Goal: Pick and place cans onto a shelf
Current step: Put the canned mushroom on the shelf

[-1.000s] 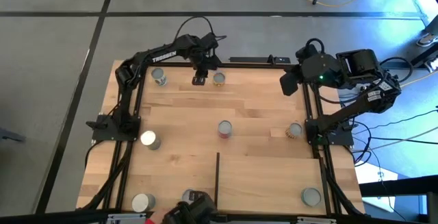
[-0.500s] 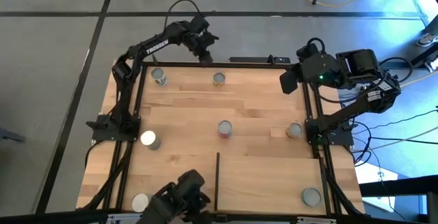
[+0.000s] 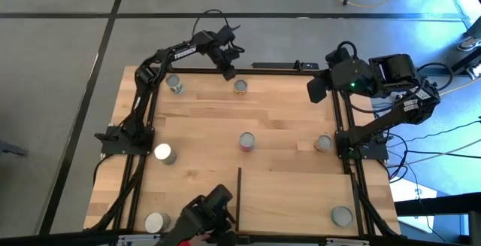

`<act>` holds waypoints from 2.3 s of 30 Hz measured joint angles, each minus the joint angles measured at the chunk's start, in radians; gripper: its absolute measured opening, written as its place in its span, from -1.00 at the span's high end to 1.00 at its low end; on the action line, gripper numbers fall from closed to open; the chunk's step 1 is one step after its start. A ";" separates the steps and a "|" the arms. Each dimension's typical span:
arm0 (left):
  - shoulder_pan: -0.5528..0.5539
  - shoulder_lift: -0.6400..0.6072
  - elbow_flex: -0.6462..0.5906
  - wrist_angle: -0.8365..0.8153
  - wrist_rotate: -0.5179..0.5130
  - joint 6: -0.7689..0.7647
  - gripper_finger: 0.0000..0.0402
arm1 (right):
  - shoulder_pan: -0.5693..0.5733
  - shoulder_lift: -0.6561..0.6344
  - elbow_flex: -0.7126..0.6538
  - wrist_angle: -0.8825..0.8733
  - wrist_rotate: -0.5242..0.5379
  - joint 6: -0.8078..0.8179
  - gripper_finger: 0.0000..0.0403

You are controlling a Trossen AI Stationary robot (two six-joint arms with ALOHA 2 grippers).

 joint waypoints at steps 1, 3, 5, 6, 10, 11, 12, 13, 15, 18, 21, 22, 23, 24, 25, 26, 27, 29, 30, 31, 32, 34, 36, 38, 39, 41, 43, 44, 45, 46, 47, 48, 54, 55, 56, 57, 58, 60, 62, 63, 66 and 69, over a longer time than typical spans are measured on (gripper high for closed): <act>-0.006 0.000 0.000 0.005 -0.024 0.015 0.64 | 0.000 0.000 0.000 0.000 0.000 0.000 0.98; -0.016 0.000 0.000 0.027 -0.055 0.037 0.64 | 0.000 0.000 0.000 0.000 0.000 0.000 0.98; -0.019 0.000 0.000 0.027 -0.047 0.050 0.64 | 0.000 0.000 0.000 0.000 0.005 0.000 0.98; -0.018 0.000 0.000 0.027 -0.037 0.055 0.64 | 0.000 0.000 0.000 0.000 0.010 0.000 0.98; -0.008 0.000 0.000 0.023 -0.021 0.111 0.64 | 0.000 0.000 0.000 0.000 0.022 0.000 0.98; -0.005 -0.001 0.000 0.021 -0.022 0.134 0.64 | 0.000 0.000 0.000 0.000 0.022 0.000 0.98; -0.002 -0.001 0.000 0.015 -0.022 0.162 0.64 | 0.000 0.000 0.000 0.000 0.023 0.000 0.98; 0.001 -0.001 0.000 0.003 -0.022 0.192 0.64 | 0.000 0.000 0.000 0.000 0.023 0.000 0.98; 0.007 -0.001 0.000 -0.034 -0.022 0.264 0.64 | 0.000 0.000 0.000 0.000 0.023 0.000 0.98; 0.009 -0.001 0.000 -0.110 -0.022 0.350 0.64 | 0.000 0.000 0.000 0.000 0.023 0.008 0.98; 0.009 -0.001 0.000 -0.136 -0.021 0.400 0.64 | -0.009 0.005 0.000 0.000 0.022 0.025 0.98; 0.008 -0.001 0.000 -0.134 -0.021 0.413 0.64 | -0.011 0.006 0.000 0.000 0.022 0.025 0.98; 0.006 -0.001 0.000 -0.130 -0.021 0.428 0.64 | -0.013 0.008 0.000 0.000 0.023 0.025 0.98; 0.003 -0.001 0.000 -0.123 -0.021 0.450 0.64 | -0.017 0.009 0.000 0.000 0.023 0.025 0.98; 0.000 -0.001 0.000 -0.118 -0.022 0.484 0.64 | -0.022 0.010 0.000 0.000 0.023 0.025 0.98; -0.003 -0.002 0.000 -0.115 -0.022 0.528 0.64 | -0.026 0.012 0.000 0.000 0.022 0.025 0.98; -0.006 -0.002 0.000 -0.113 -0.025 0.581 0.64 | -0.030 0.015 0.000 0.000 0.021 0.025 0.98; -0.013 -0.002 0.000 -0.104 -0.043 0.666 0.64 | -0.037 0.016 0.000 0.000 0.022 0.024 0.98; -0.016 -0.002 0.000 -0.092 -0.059 0.697 0.64 | -0.041 0.017 0.000 0.000 0.021 0.024 0.98; -0.019 -0.002 0.000 -0.078 -0.073 0.722 0.64 | -0.045 0.017 0.000 0.000 0.018 0.024 0.98; -0.019 -0.002 0.000 -0.071 -0.081 0.743 0.64 | -0.047 0.017 0.000 0.000 0.017 0.024 0.98; -0.017 -0.002 0.000 -0.064 -0.078 0.812 0.64 | -0.048 0.019 0.000 0.000 0.016 0.024 0.98; -0.018 -0.002 0.000 -0.066 -0.076 0.872 0.64 | -0.048 0.021 0.000 0.000 0.015 0.023 0.98; -0.022 -0.002 0.000 -0.075 -0.083 0.917 0.64 | -0.048 0.021 0.000 0.000 0.014 0.023 0.98; -0.022 -0.002 0.000 -0.087 -0.088 0.939 0.64 | -0.048 0.020 0.000 0.000 0.014 0.023 0.98; -0.025 -0.003 0.000 -0.120 -0.107 0.969 0.64 | -0.048 0.020 0.000 0.000 0.014 0.024 0.98; -0.026 -0.004 0.000 -0.157 -0.128 0.974 0.64 | -0.048 0.020 0.000 0.000 0.014 0.024 0.98; -0.025 -0.007 0.000 -0.181 -0.129 0.974 0.64 | -0.048 0.020 0.000 0.000 0.014 0.025 0.98; -0.023 -0.010 0.000 -0.203 -0.128 0.975 0.64 | -0.048 0.020 0.000 0.000 0.014 0.025 0.98; -0.023 -0.015 0.000 -0.220 -0.126 0.975 0.64 | -0.048 0.020 0.000 0.000 0.014 0.025 0.98; -0.023 -0.020 0.000 -0.232 -0.125 0.974 0.64 | -0.048 0.020 0.000 0.000 0.014 0.025 0.98; -0.023 -0.025 0.000 -0.247 -0.123 0.975 0.64 | -0.048 0.020 0.000 0.000 0.014 0.025 0.98; 0.008 -0.074 -0.001 -0.281 -0.050 0.973 0.64 | -0.048 0.020 0.000 0.001 0.013 0.026 0.98; 0.015 -0.083 -0.001 -0.287 -0.036 0.969 0.64 | -0.048 0.020 0.000 0.001 0.013 0.026 0.98; 0.020 -0.094 -0.001 -0.286 -0.025 0.967 0.64 | -0.048 0.020 0.000 0.001 0.013 0.028 0.98; 0.025 -0.105 -0.001 -0.285 -0.018 0.967 0.64 | -0.048 0.020 0.000 0.001 0.013 0.028 0.98; 0.031 -0.116 -0.001 -0.285 -0.018 0.967 0.64 | -0.048 0.020 0.000 0.002 0.013 0.028 0.98; 0.036 -0.135 -0.003 -0.282 -0.019 0.953 0.64 | -0.048 0.020 0.000 0.002 0.013 0.032 0.98; 0.036 -0.147 -0.004 -0.283 -0.001 0.940 0.64 | -0.048 0.020 0.000 0.002 0.013 0.048 0.98; 0.036 -0.152 -0.005 -0.284 0.020 0.940 0.64 | -0.048 0.020 0.000 0.002 0.013 0.051 0.98; 0.026 -0.163 -0.005 -0.282 0.074 0.940 0.64 | -0.048 0.020 0.000 0.002 0.013 0.052 0.98; 0.015 -0.159 -0.005 -0.259 0.087 0.940 0.64 | -0.048 0.020 0.000 0.002 0.013 0.051 0.98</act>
